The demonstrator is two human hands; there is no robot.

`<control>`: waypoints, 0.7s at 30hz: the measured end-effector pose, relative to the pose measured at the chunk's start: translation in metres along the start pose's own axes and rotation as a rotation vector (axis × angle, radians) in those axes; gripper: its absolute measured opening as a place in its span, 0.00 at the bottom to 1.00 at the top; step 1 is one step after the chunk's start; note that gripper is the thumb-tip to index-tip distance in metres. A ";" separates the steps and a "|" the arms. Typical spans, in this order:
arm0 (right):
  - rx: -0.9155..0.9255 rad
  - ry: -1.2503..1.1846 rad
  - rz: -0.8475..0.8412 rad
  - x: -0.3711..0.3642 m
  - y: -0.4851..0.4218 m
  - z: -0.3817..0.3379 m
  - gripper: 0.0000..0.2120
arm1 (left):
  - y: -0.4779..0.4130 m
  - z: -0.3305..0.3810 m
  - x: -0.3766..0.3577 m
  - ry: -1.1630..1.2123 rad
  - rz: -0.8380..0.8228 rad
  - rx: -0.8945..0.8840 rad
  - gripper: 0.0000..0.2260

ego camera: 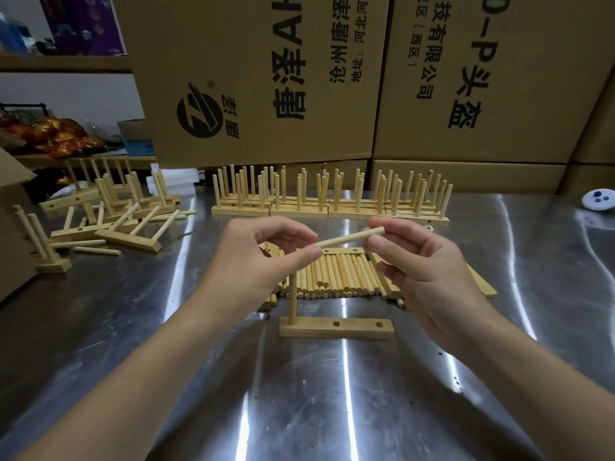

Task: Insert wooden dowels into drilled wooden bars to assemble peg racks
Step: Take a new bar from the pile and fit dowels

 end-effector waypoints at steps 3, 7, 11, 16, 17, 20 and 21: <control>0.010 -0.005 -0.001 0.001 0.000 -0.001 0.20 | 0.000 -0.001 0.002 -0.018 0.009 0.003 0.08; 0.005 -0.007 -0.003 0.004 -0.001 0.000 0.18 | 0.000 0.000 0.002 -0.012 0.010 0.001 0.09; 0.008 0.084 -0.056 0.001 -0.001 0.002 0.16 | 0.001 0.003 -0.001 0.007 -0.045 0.027 0.05; 0.126 0.310 -0.088 0.002 -0.001 -0.004 0.05 | -0.003 -0.002 0.005 -0.117 -0.258 0.076 0.06; 0.147 0.388 -0.134 0.001 0.000 -0.004 0.05 | -0.003 -0.004 0.007 -0.143 -0.323 0.080 0.10; 0.131 0.612 -0.246 -0.006 0.006 0.004 0.05 | -0.001 -0.012 0.012 -0.149 -0.512 0.128 0.23; 0.133 0.686 -0.260 -0.007 0.007 0.007 0.05 | 0.001 -0.013 0.011 -0.148 -0.552 0.136 0.24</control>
Point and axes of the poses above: each hand's wrist, its own y-axis away from the middle knuckle, its own x-axis out of the back of the hand, z = x × y, the point moved 5 cm from there along -y, towards the middle knuckle, and after that the axes turned 12 degrees about -y, right-handed, at the moved point
